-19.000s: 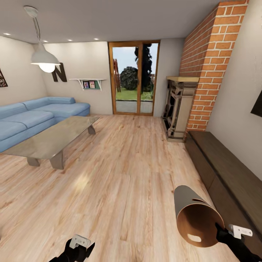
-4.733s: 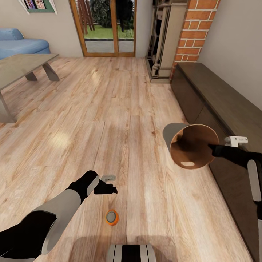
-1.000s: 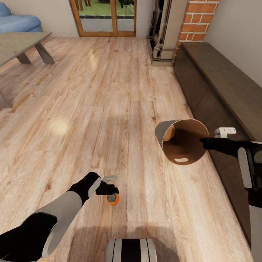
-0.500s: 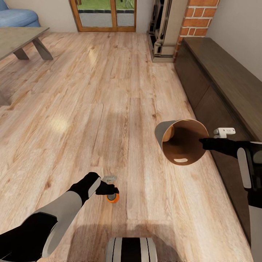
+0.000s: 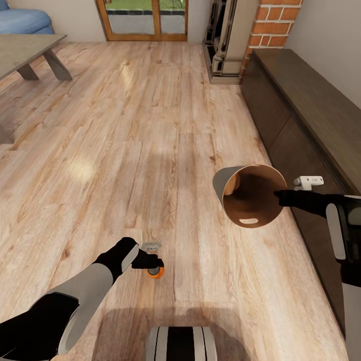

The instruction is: Put the three can of soda from the living room inside the tash can in the kitchen.

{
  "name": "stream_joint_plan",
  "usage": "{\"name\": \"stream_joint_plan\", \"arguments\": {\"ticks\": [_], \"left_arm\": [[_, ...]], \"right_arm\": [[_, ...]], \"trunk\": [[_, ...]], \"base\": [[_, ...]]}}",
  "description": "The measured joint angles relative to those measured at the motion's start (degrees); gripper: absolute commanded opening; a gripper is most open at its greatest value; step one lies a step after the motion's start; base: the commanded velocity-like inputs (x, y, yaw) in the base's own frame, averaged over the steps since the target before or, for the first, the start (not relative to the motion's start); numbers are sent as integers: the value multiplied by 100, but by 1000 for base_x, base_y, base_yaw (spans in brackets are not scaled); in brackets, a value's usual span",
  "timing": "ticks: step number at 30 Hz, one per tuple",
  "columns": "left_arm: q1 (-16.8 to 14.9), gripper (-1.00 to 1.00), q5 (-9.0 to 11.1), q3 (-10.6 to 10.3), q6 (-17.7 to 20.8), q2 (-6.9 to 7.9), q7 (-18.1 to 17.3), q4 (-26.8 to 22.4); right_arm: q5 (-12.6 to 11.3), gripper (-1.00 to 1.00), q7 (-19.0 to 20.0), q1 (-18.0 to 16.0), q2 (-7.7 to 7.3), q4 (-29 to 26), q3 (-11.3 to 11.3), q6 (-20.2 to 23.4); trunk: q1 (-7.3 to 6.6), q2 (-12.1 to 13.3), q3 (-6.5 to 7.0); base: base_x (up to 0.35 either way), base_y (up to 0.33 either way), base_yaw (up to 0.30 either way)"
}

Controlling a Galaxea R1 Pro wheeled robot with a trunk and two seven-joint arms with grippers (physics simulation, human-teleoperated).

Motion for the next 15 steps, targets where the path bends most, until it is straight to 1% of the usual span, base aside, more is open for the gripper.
{"name": "stream_joint_plan", "arguments": {"ticks": [15], "left_arm": [[0, 100, 0, 0, -5, 0, -1, 0]], "right_arm": [[1, -100, 14, 8, 5, 1, 14, 1]], "trunk": [[0, 0, -62]], "base": [[0, 0, 0]]}}
